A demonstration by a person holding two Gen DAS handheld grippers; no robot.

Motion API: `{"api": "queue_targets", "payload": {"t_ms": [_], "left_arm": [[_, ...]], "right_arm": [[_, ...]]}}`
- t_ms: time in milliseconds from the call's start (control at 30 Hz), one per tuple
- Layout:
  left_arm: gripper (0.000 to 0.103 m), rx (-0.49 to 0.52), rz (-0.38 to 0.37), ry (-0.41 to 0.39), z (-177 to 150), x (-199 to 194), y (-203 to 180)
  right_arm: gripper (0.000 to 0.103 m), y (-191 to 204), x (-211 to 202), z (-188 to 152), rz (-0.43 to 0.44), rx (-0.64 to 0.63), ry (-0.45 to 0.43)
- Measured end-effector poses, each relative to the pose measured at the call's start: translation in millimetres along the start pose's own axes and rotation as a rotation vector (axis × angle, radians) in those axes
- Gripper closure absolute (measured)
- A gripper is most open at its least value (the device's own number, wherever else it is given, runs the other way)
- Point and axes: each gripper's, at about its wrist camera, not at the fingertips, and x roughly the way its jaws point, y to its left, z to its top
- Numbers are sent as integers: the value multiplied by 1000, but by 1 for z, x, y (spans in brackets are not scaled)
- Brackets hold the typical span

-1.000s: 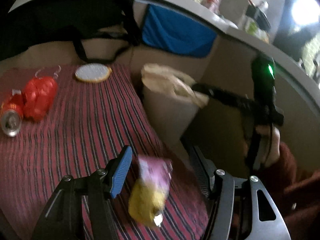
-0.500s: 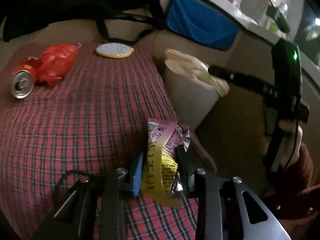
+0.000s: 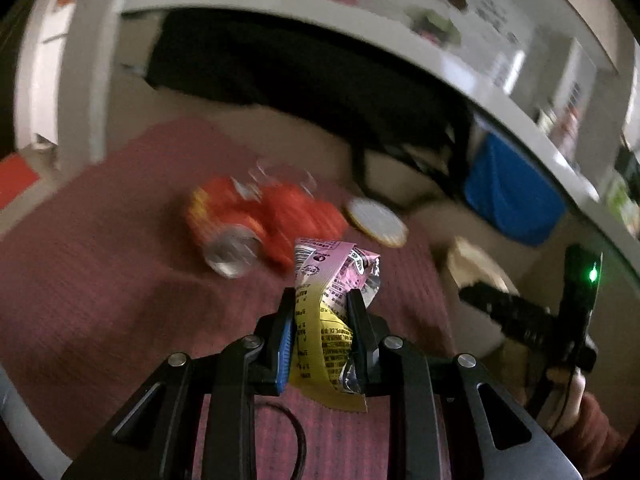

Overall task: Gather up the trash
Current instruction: 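Grasp the round glittery coaster with the right tool while the left tool holds the wrapper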

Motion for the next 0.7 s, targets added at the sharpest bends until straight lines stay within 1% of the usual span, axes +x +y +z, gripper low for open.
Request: {"api": "queue_targets", "payload": {"t_ms": [100,200,333,467,533,600,700], "left_arm": [[78,-7,55,-77,19,-6,12],[77,-1,90,-125,33,-4,18],[77,-8,107,-139,47,8,28],[77,44,171,-168,53,18,30],[77,71,199,-172,53,23,33],[77,82,211,-165,51,28,36],[77,64,204,-135,50,36,46]], "right_arm": [[46,2,19,15,-5,-5,-12],[46,-5,46,35,-29,20,-10],[46,-16,83,61,-69,35,21],[46,-32,120,87,-133,7,54],[46,-43,137,98,-146,14,73],[46,-54,153,107,-149,22,98],[46,-67,176,116,-135,48,138]]}}
